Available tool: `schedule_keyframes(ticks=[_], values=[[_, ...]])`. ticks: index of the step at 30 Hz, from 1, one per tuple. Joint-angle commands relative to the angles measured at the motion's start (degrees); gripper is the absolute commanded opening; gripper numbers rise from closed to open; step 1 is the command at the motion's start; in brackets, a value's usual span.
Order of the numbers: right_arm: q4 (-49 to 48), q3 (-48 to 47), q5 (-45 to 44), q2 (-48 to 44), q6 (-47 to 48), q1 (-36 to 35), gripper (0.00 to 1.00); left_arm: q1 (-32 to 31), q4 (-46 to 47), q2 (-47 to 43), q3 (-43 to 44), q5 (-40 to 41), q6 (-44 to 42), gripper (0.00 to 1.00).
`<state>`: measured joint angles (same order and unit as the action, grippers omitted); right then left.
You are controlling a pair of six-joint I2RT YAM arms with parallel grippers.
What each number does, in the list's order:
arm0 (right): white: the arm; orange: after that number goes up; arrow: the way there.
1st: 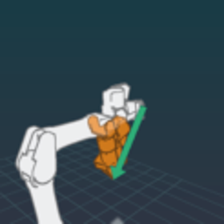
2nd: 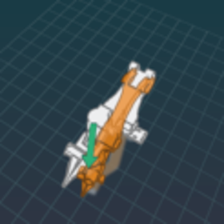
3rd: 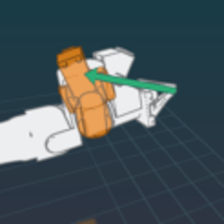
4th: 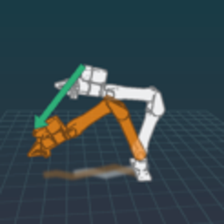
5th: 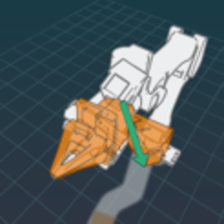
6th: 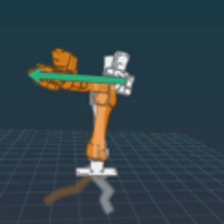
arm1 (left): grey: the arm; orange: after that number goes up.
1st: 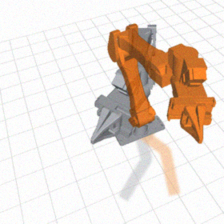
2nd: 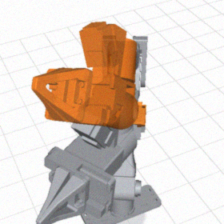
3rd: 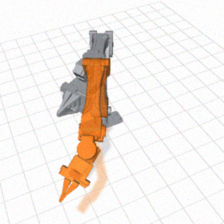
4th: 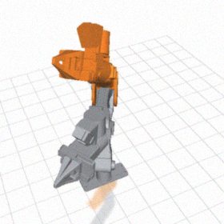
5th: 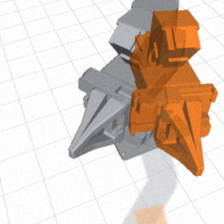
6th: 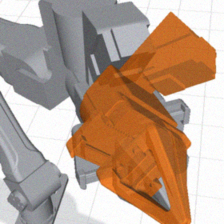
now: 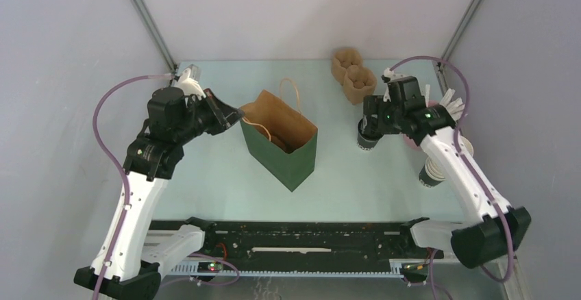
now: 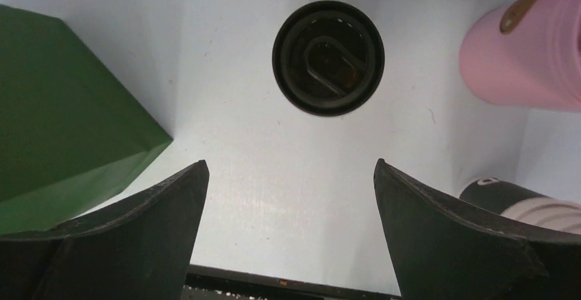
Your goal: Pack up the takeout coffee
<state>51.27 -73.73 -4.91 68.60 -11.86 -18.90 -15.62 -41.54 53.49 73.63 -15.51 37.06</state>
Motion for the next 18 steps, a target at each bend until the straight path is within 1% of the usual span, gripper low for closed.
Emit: schedule_keyframes(ticks=[1,8,13,18], values=[[-7.3,-0.5,1.4,4.9,0.5,2.0,1.0,0.4,1.4,-1.3,-1.1,-2.2,-0.4,0.0],[-10.5,-0.6,-3.5,14.9,0.1,2.3,1.0,0.4,1.7,-1.9,-2.1,-2.7,-0.1,0.0],[-12.7,-0.7,-6.8,18.6,1.5,2.1,1.0,0.4,1.7,-1.9,-2.3,-2.9,-0.3,0.0],[-13.5,-0.6,-7.2,20.9,2.3,2.4,1.0,0.4,1.4,-1.9,-2.4,-2.7,-0.6,0.0]])
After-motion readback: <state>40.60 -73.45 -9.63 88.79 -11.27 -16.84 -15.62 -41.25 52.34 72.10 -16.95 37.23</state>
